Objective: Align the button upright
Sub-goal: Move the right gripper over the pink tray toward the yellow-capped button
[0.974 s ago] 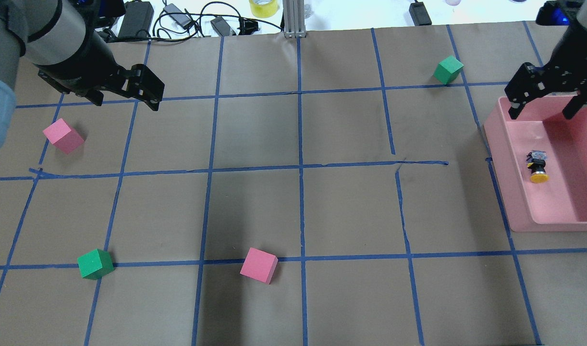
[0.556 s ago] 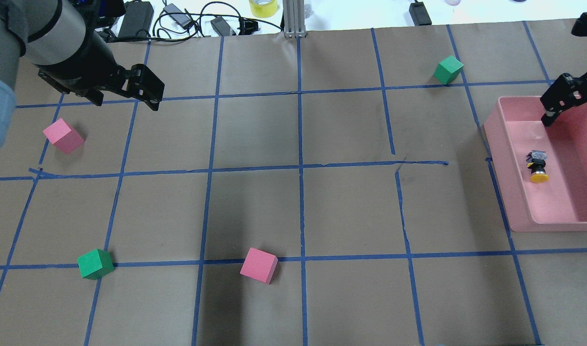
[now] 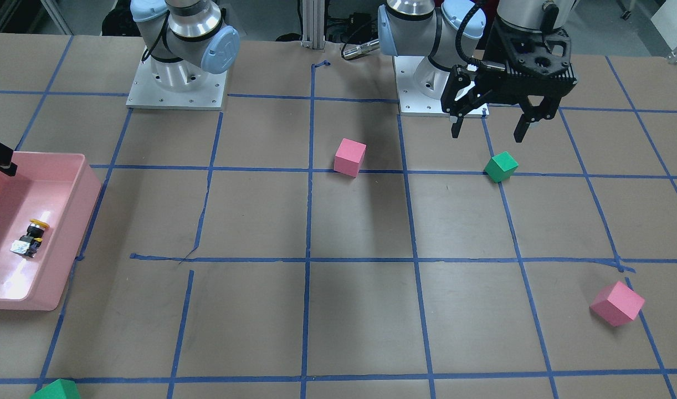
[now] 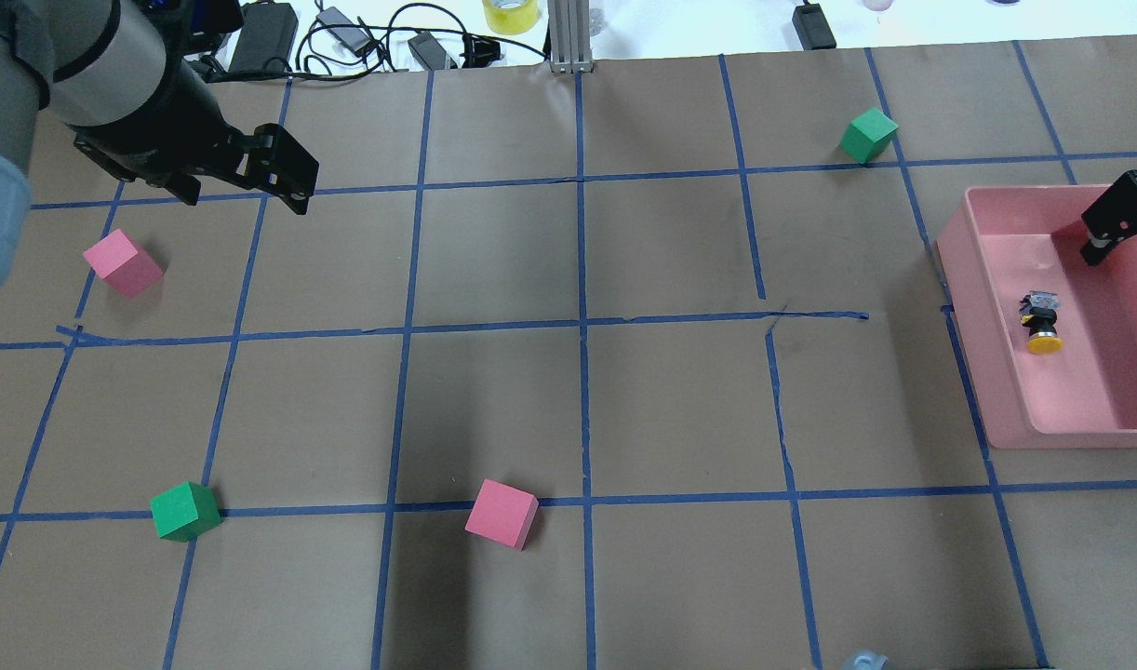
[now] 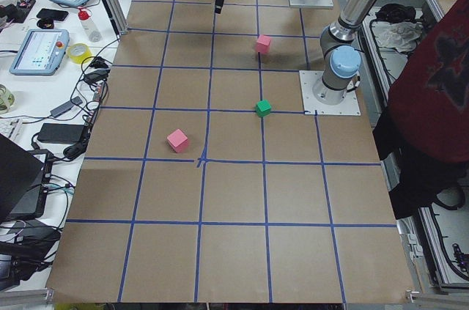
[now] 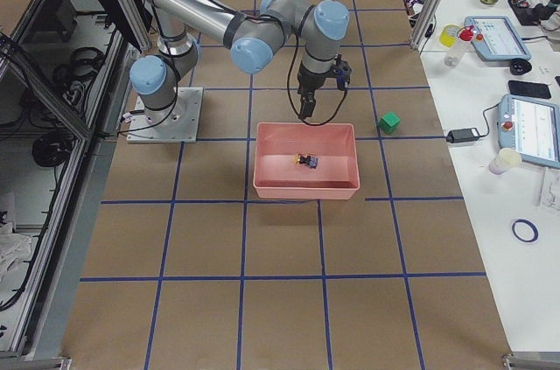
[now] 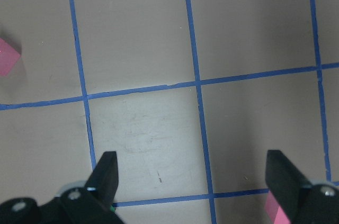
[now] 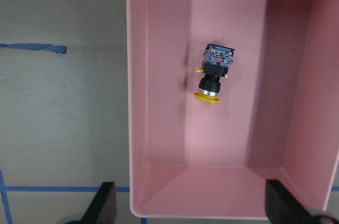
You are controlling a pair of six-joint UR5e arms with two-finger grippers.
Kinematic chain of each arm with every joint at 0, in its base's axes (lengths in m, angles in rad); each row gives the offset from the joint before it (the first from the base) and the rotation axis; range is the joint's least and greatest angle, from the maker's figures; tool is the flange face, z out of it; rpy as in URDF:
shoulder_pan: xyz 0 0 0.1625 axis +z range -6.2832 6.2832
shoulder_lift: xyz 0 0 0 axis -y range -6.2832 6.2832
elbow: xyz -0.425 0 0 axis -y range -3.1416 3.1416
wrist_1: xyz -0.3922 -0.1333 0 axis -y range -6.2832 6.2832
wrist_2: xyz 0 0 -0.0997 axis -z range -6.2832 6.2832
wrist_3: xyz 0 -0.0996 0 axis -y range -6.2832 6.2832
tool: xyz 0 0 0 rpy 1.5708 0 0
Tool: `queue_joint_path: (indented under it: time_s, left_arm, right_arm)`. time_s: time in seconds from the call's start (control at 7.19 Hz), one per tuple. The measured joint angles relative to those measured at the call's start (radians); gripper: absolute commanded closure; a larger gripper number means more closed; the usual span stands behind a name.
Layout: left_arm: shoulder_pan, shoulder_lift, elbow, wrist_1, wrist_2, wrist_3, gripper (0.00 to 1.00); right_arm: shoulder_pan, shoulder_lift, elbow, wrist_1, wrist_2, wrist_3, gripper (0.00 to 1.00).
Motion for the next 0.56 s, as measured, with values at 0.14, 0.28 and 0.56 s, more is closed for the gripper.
queue_joint_path:
  time_s: [0.14,0.28,0.56]
  left_arm:
    - [0.000,0.000,0.000,0.000,0.000,0.000,0.00]
    - [0.000,0.000,0.001,0.000,0.000,0.000,0.00]
    - [0.000,0.000,0.001,0.000,0.000,0.000,0.00]
  right_arm:
    - [-0.012,0.012,0.004,-0.022,-0.003,-0.018,0.00]
    - [-0.020,0.020,0.007,-0.033,-0.005,-0.026,0.00]
    - [-0.027,0.025,0.017,-0.039,-0.004,-0.028,0.00]
